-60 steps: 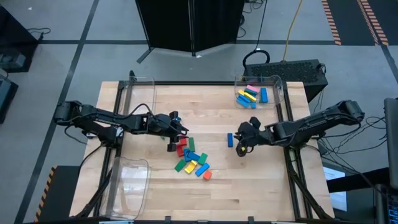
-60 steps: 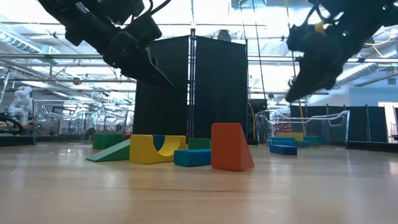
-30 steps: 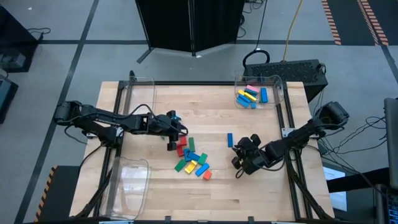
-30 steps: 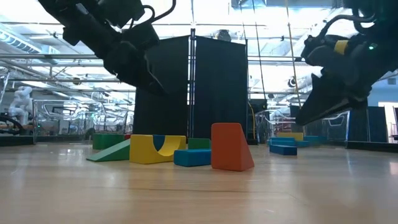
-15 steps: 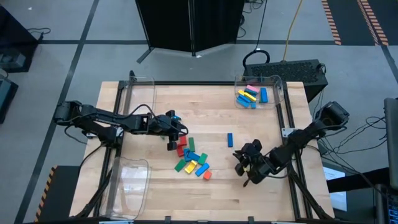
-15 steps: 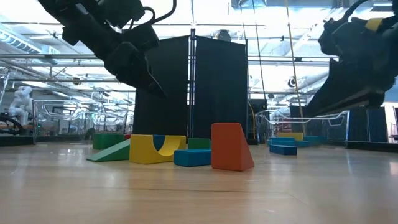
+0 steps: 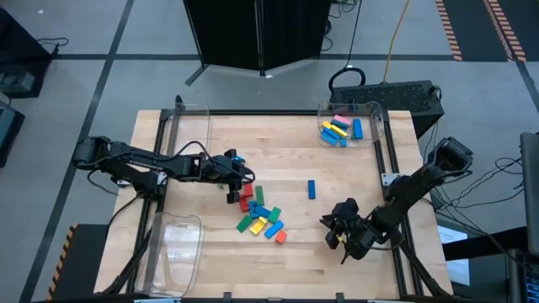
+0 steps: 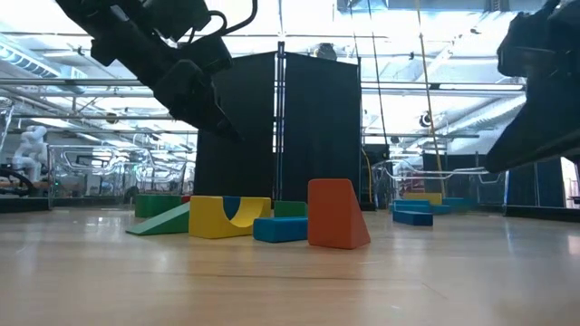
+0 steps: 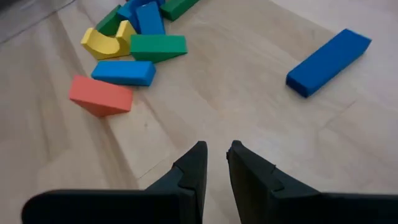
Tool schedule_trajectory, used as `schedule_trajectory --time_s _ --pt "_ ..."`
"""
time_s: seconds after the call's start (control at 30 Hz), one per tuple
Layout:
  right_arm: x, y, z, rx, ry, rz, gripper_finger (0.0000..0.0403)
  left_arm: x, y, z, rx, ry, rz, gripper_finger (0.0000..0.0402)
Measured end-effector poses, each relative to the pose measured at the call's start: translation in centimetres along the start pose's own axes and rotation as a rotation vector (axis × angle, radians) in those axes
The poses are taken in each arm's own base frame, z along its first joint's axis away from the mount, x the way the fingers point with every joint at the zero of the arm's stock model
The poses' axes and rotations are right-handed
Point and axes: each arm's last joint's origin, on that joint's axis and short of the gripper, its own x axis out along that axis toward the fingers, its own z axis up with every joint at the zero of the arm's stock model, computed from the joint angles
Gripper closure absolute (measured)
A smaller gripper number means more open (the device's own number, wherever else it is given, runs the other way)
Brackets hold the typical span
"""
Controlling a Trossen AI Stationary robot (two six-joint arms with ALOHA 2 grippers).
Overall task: Sort blocks by size
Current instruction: Put the blue rectangular block into the top right transparent bin
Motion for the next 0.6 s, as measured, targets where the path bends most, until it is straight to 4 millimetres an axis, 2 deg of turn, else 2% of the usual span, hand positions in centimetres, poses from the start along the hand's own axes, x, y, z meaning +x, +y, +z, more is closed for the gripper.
schedule_trajectory --time_s 0.13,0.2,0.47,0.6 --pt "-0.1 0.6 0.0 -0.002 0.007 0.053 0.0344 0.0 0.1 0.1 -0.019 -0.006 0.024 0.0256" --pt "0.0 0.7 0.3 -0.05 -0.034 0.049 0.0344 0.0 0.2 0.1 -0.034 -0.01 0.054 0.0256" --pt "0.7 0.6 1.4 -0.015 -0.12 0.014 0.0344 0.0 0.2 0.1 -0.055 -0.01 0.065 0.0256" --pt "0.5 1.3 1.8 -0.03 -0.137 0.03 0.0344 0.0 0.2 0.1 -0.078 -0.015 0.065 0.0256"
